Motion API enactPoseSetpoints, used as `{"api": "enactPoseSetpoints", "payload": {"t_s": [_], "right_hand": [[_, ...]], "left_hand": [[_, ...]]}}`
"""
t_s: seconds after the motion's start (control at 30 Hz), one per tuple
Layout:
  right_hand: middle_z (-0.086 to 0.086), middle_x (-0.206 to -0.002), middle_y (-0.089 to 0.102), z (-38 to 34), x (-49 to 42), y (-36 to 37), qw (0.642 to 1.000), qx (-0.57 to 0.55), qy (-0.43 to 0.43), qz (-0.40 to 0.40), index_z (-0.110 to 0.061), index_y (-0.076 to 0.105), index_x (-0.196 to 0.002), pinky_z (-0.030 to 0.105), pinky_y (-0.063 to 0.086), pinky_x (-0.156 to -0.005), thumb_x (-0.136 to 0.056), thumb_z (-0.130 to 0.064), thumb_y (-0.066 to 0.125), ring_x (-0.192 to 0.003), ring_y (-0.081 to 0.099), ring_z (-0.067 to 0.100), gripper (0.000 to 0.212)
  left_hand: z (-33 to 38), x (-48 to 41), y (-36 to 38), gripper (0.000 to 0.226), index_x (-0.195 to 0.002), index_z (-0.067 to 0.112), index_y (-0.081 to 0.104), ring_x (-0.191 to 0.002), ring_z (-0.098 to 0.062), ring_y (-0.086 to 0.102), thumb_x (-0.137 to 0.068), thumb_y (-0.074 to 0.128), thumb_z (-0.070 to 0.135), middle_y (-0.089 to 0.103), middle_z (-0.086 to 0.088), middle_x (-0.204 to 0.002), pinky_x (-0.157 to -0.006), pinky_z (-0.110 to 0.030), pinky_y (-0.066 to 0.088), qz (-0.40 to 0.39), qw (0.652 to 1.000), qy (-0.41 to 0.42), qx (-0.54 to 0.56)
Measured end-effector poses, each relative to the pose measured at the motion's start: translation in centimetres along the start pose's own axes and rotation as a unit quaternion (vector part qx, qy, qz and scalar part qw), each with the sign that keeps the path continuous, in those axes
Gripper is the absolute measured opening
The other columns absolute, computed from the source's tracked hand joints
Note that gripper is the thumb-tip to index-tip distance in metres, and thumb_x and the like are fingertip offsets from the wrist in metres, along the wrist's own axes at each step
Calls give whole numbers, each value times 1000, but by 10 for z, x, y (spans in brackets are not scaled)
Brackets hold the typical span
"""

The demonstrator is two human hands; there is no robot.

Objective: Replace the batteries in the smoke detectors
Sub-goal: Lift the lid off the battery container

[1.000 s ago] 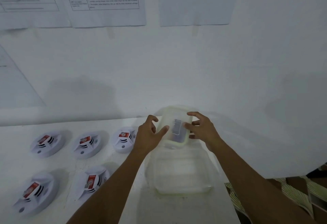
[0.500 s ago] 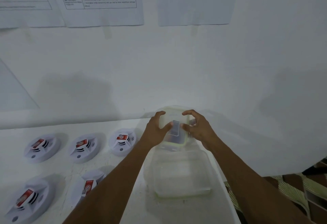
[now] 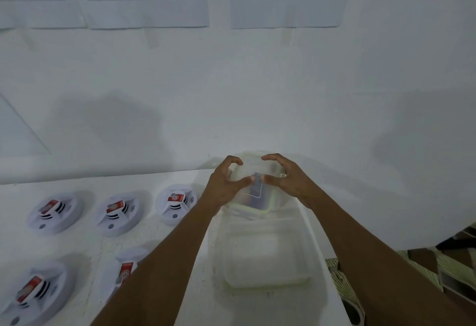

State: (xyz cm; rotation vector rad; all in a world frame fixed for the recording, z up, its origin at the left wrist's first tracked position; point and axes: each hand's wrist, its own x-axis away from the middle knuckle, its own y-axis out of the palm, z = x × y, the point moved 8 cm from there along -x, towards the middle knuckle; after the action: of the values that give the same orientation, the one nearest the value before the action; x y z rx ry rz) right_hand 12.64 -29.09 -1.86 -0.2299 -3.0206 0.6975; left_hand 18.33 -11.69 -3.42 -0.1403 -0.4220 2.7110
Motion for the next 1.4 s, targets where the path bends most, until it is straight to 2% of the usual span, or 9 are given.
{"api": "enactPoseSetpoints", "payload": {"t_s": [0.17, 0.27, 0.4, 0.53, 0.73, 0.93, 1.1, 1.3, 1.4], "right_hand": [[-14, -124, 57, 4, 11, -7, 996, 66, 32, 40, -37, 56, -120, 29, 45, -94, -77, -47, 78, -112, 53, 14, 50], [-7, -110, 57, 2, 23, -12, 987, 119, 44, 103, -34, 53, -119, 29, 47, -83, -72, -59, 77, -99, 55, 16, 58], [-2, -101, 61, 11, 39, -19, 977, 144, 70, 141, -40, 54, -115, 38, 52, -87, -70, -70, 70, -95, 60, 18, 57], [-3, -85, 61, 12, 55, -30, 974, 143, 81, 156, -38, 58, -120, 34, 52, -85, -79, -59, 69, -89, 62, 17, 47], [0, -89, 71, -7, 62, -53, 973, 127, 37, 189, -32, 57, -127, 29, 51, -78, -90, -30, 68, -73, 62, 14, 39], [12, -94, 71, -30, 67, -63, 976, -135, 25, 172, -29, 51, -132, 31, 52, -58, -92, -5, 61, -61, 64, 21, 48], [19, -109, 60, -31, 66, -49, 922, -359, 71, 125, -14, 55, -122, 43, 59, -81, -99, -32, 56, -94, 71, 40, 29], [20, -118, 62, -6, 63, -46, 950, -271, 82, 131, -15, 57, -127, 42, 57, -89, -80, -6, 79, -102, 68, 32, 53], [21, -108, 65, 4, 69, -56, 950, -244, 99, 165, -10, 60, -121, 33, 55, -80, -79, 3, 75, -80, 64, 22, 47]], "left_hand": [[6, 5, -16, 69, -135, 38, 43, -103, -16, 55, -76, 77, 48, 49, 1, -119, -85, -29, 48, 21, 997, -4, -71], [6, 19, -35, 66, -138, 31, 43, -101, -17, 54, -81, 74, 42, 46, 2, -123, -85, -31, 51, 95, 993, -10, -65], [-11, 40, -45, 55, -131, 26, 49, -97, -22, 61, -84, 72, 41, 57, -3, -115, -81, -39, 58, 109, 989, -72, -68], [-10, 55, -43, 42, -121, 16, 54, -66, -22, 67, -87, 69, 35, 65, -4, -87, -51, -26, 50, 110, 989, -96, -33], [19, 56, -58, 28, -113, 14, 60, -53, -16, 61, -87, 70, 16, 65, -3, -88, -43, -15, 42, 136, 990, -33, -26], [48, 61, -81, 29, -115, 20, 59, -66, -17, 64, -89, 69, 13, 68, 1, -89, -49, -30, 50, 168, 984, 57, 2], [48, 64, -79, 20, -116, 10, 59, -72, -26, 66, -100, 50, 19, 66, -14, -95, -68, -31, 56, 150, 972, 25, 177], [29, 65, -63, 19, -114, 18, 61, -95, -22, 66, -97, 56, 25, 69, -6, -104, -83, -35, 57, 120, 986, 27, 116], [27, 65, -49, 38, -126, 21, 54, -97, -9, 64, -90, 67, 27, 64, 6, -116, -89, -30, 53, 82, 995, 52, 10]]}}
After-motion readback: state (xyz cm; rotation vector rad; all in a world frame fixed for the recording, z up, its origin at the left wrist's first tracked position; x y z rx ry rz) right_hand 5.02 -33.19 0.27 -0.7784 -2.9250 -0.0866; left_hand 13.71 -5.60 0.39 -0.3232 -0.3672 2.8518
